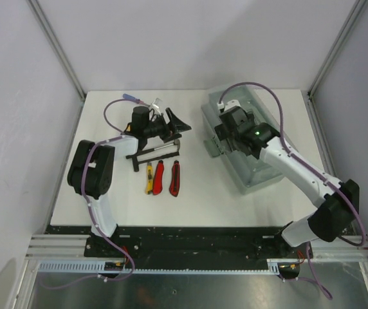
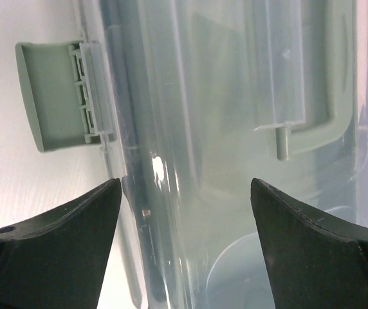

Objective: Pack the tool kit

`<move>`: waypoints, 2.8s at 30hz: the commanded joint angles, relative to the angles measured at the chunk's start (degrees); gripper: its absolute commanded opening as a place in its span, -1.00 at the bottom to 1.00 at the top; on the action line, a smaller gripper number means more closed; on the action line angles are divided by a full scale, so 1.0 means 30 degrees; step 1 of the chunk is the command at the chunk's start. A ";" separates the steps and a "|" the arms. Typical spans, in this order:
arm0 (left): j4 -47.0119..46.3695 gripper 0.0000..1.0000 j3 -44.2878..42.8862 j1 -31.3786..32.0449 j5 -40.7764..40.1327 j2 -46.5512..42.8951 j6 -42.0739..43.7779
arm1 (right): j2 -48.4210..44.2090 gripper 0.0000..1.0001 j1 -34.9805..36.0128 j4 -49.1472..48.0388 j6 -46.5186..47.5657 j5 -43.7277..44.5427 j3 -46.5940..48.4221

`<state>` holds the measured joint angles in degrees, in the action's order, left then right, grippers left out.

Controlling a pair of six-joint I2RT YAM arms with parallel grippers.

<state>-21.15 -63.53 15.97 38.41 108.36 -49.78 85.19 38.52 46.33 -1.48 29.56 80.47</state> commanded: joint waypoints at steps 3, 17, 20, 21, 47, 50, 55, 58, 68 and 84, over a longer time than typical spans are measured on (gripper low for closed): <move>-0.0145 0.80 -0.0191 0.0566 0.0761 -0.0928 0.0635 | -0.2297 0.72 -0.0759 -0.2055 -0.2537 -0.0707 0.0835; -0.0112 0.79 -0.0197 0.0971 0.1584 -0.1965 0.1081 | 0.0910 0.07 -0.8570 -0.1696 -0.1610 -1.0056 0.4599; -0.0105 0.80 -0.0195 0.0976 0.1709 -0.2314 0.1031 | 0.1543 -0.13 -0.9359 -0.1675 -0.1705 -1.1168 0.4623; -0.0102 0.80 -0.0159 0.0976 0.1762 -0.2429 0.1019 | 0.1735 -0.17 -0.9518 -0.1659 -0.1661 -1.1375 0.4618; -0.0127 0.77 0.0166 0.0977 0.2148 -0.2635 0.0934 | 0.0228 0.02 -1.1202 -0.1052 -0.2333 -0.8845 0.0837; -0.0129 0.77 0.0184 0.0980 0.2226 -0.2581 0.0947 | -0.0970 0.03 -1.1779 -0.1511 -0.3666 -0.9468 0.0095; -0.0111 0.76 0.0213 0.0978 0.2252 -0.2500 0.0970 | -0.1476 0.06 -1.1860 -0.1759 -0.5372 -1.1490 -0.0288; -0.0127 0.76 0.0219 0.0977 0.2254 -0.2535 0.0977 | -0.1154 0.07 -1.1689 -0.2379 -0.6650 -1.2940 -0.0602; -0.0129 0.75 0.0290 0.0977 0.2251 -0.2752 0.0963 | -0.0222 0.07 -1.1674 -0.4826 -1.0476 -1.5979 -0.1063; -0.0098 0.75 0.0145 0.0977 0.2238 -0.2762 0.0978 | -0.2964 0.08 -1.2149 -1.6178 -1.6319 -1.9351 -0.5782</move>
<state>-20.36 -63.00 18.57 43.92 102.96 -48.40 78.41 1.28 8.71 -46.59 -22.87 63.37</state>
